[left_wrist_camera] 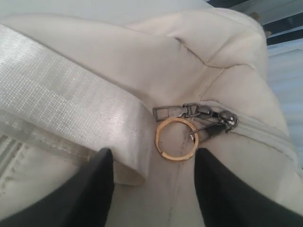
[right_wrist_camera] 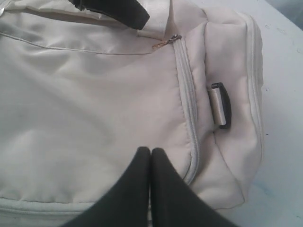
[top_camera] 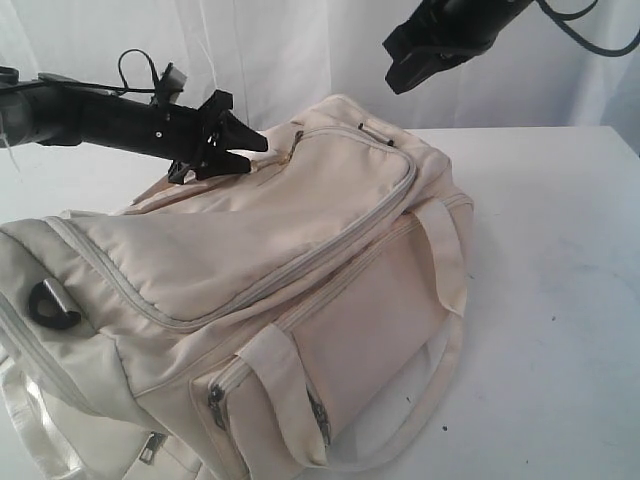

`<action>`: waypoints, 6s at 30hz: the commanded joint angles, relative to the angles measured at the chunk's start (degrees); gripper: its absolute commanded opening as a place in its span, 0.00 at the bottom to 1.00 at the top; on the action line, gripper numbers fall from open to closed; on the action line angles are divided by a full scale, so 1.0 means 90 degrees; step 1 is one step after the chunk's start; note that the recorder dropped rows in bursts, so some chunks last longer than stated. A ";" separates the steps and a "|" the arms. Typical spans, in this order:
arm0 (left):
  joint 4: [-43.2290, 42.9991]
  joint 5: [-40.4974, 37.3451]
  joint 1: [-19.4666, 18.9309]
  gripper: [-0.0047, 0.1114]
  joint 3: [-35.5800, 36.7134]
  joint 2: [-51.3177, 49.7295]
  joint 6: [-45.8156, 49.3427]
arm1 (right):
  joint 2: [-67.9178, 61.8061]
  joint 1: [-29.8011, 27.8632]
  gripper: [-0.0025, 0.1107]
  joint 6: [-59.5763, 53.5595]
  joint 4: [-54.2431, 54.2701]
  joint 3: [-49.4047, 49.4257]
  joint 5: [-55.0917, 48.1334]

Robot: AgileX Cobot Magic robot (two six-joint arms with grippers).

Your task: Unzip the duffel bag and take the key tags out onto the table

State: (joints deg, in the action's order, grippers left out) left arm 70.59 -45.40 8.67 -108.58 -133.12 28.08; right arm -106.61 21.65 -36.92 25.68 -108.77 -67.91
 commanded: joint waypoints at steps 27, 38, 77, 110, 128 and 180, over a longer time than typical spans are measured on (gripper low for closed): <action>0.0577 0.0685 0.0278 0.50 -0.0018 -0.0136 0.0190 | 0.0006 -0.0079 0.02 -0.0092 0.0035 0.0025 -0.0027; 0.0772 0.0715 0.0306 0.05 -0.0018 -0.0032 0.0272 | 0.0006 -0.0079 0.02 -0.0091 0.0031 0.0025 -0.0131; 0.0572 -0.1139 0.0004 0.04 -0.0018 0.1411 0.1764 | -0.1754 0.1098 0.43 -0.8193 0.2007 0.0025 0.3610; 0.1098 -0.1819 0.0004 0.04 -0.0018 0.1411 0.2382 | -0.1744 0.1209 0.43 -0.6554 0.2007 0.0012 0.3557; 0.1103 -0.1863 0.0004 0.04 -0.0018 0.1411 0.2424 | -0.1655 0.1211 0.23 -0.3827 -0.0421 0.0012 0.3423; 0.0378 -0.1014 0.0004 0.04 -0.0018 0.1386 0.2025 | -0.1173 0.1211 0.62 -0.1435 -0.1188 0.0012 0.3065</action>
State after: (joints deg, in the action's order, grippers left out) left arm 71.33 -50.63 8.72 -108.23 -122.34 46.82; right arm -116.84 32.91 -51.86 16.84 -108.69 -42.38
